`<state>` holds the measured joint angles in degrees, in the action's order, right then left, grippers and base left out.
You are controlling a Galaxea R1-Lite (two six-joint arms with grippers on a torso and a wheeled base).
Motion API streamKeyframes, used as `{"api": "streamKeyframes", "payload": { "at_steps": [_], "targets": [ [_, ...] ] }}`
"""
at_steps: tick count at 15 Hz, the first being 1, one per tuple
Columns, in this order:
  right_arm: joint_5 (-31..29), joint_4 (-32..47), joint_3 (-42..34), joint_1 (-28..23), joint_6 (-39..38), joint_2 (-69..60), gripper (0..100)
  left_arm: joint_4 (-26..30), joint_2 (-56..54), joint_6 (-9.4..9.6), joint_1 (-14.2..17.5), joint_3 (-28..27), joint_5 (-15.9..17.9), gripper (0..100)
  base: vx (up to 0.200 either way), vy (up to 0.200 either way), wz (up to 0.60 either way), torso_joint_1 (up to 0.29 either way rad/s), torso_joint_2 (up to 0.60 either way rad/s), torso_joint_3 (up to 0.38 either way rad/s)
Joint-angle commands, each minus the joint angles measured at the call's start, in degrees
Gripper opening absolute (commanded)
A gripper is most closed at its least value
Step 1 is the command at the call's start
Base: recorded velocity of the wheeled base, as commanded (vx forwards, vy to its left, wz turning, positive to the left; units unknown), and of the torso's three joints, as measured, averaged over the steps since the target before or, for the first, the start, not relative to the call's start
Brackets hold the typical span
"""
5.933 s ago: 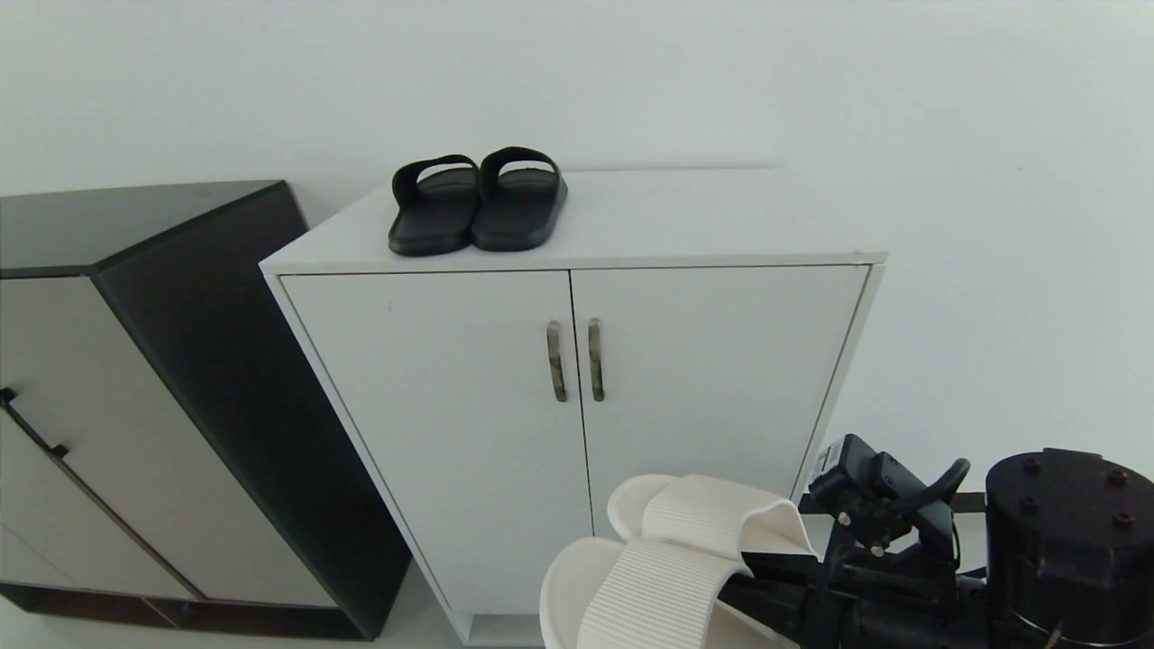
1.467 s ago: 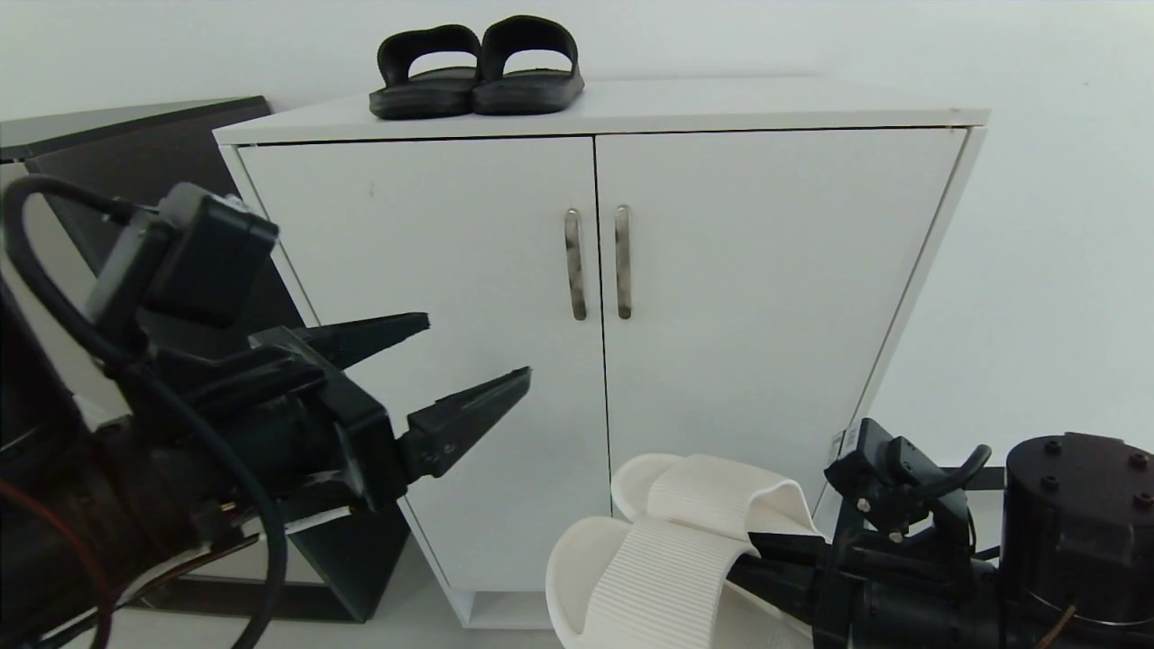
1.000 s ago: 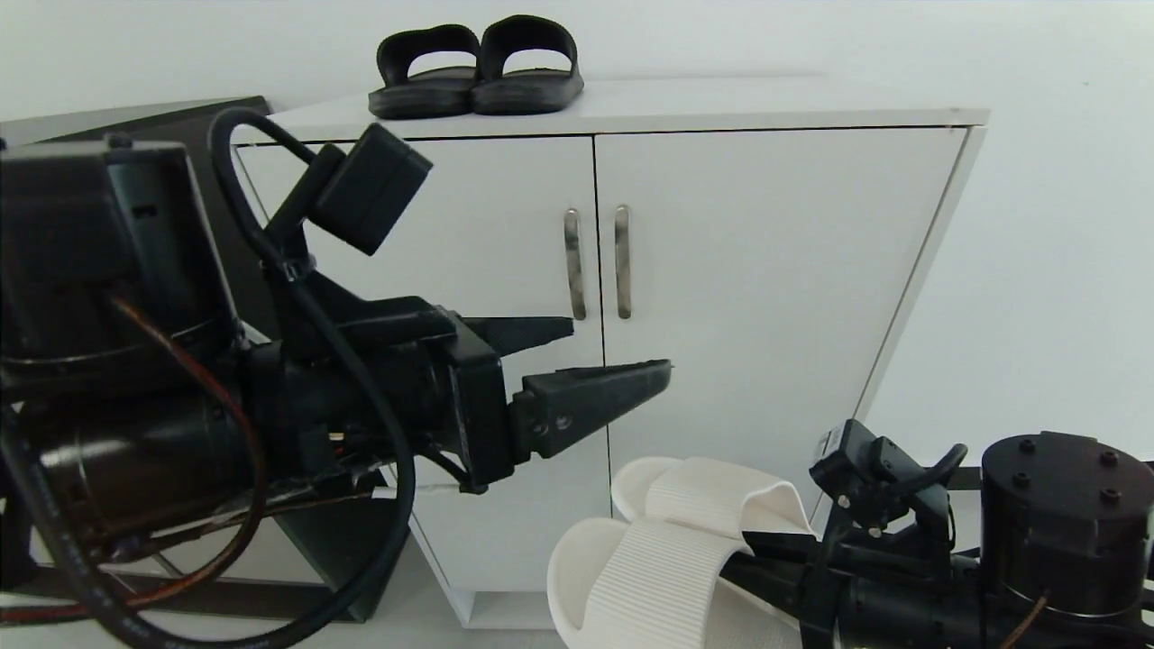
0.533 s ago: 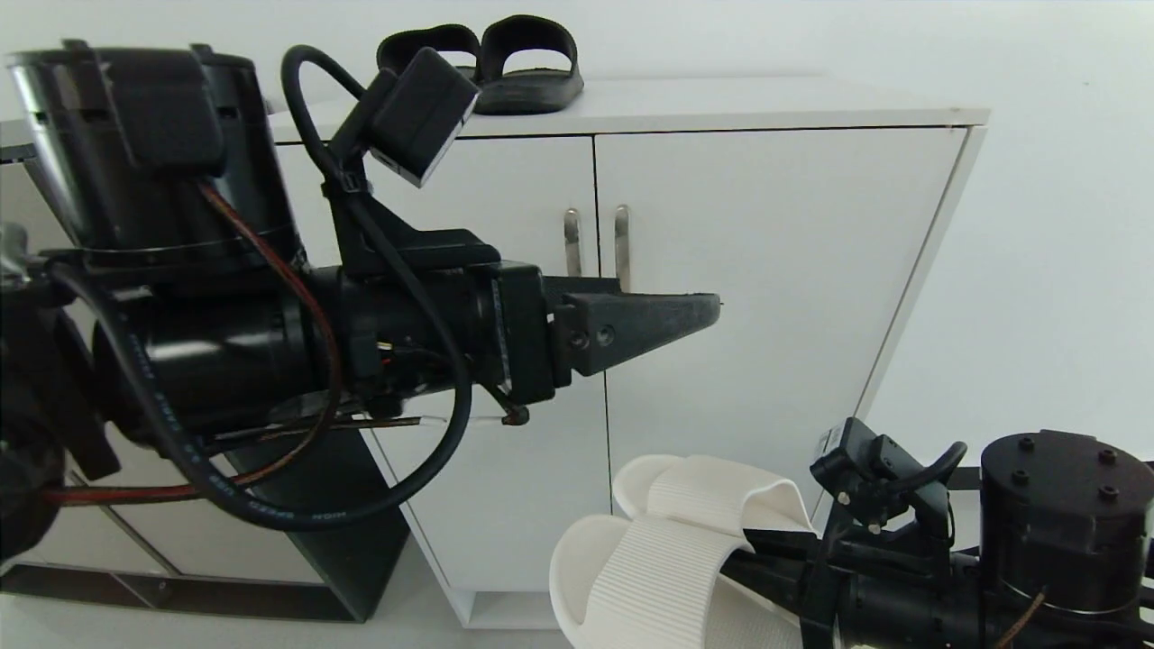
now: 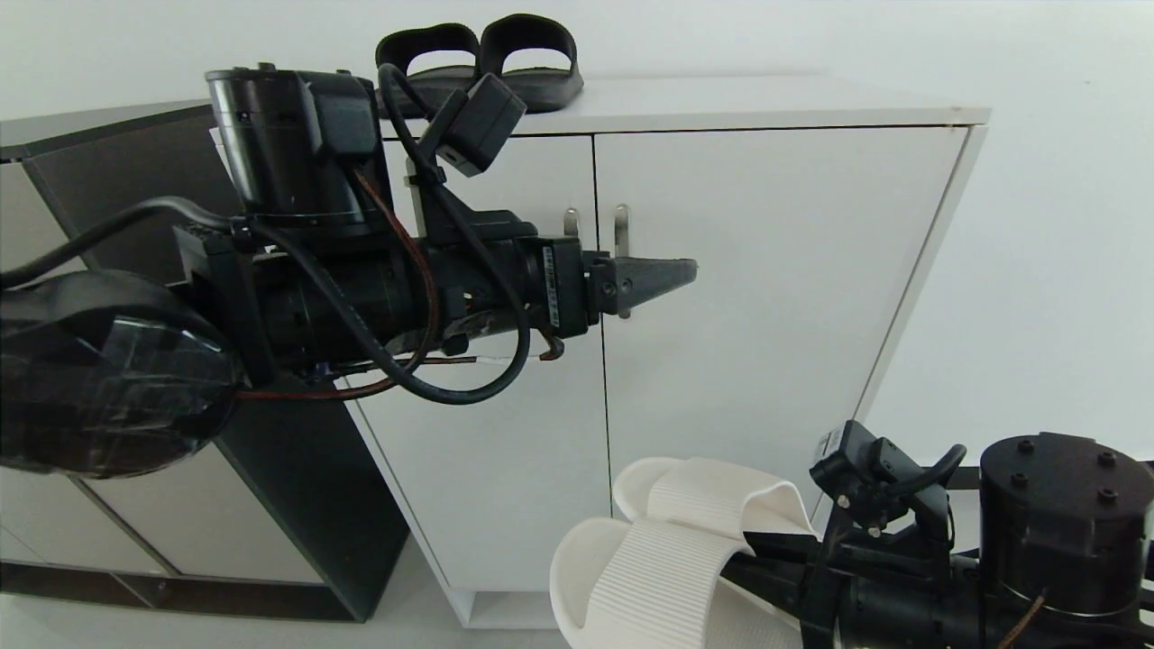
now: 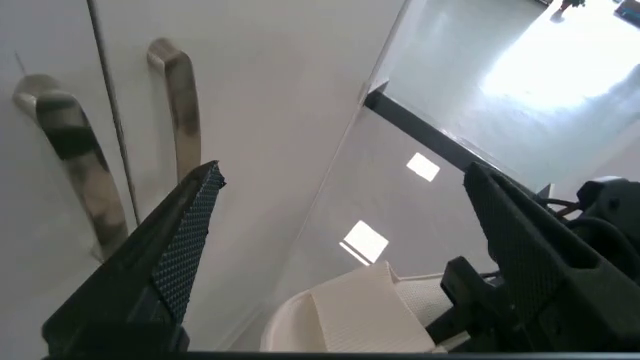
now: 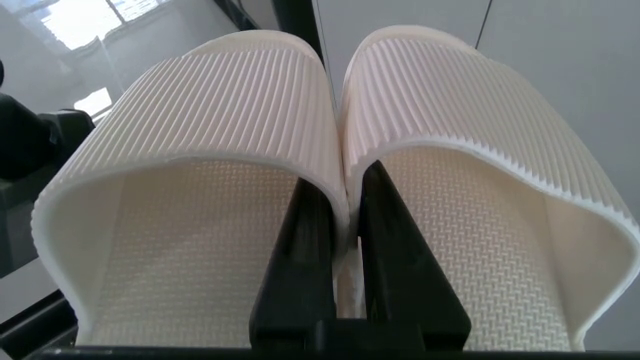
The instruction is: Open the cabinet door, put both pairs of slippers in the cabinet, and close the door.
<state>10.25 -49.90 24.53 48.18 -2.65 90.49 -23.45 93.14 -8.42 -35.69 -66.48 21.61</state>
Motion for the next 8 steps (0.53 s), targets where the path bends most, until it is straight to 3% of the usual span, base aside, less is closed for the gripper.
{"api": "streamKeyframes", "payload": {
  "at_steps": [1,8],
  "targets": [
    [0.03,-0.03,-0.01,-0.01,0.01,0.21,0,-0.01,2.23,-0.01,0.54,-1.55,0.18,100,0.000,0.000,0.00,0.000,0.00,0.000],
    [0.21,-0.03,-0.27,0.07,0.01,0.30,0,-0.19,4.95,0.07,3.26,-2.69,1.33,100,0.000,0.000,0.00,0.000,0.00,0.000]
  ]
}}
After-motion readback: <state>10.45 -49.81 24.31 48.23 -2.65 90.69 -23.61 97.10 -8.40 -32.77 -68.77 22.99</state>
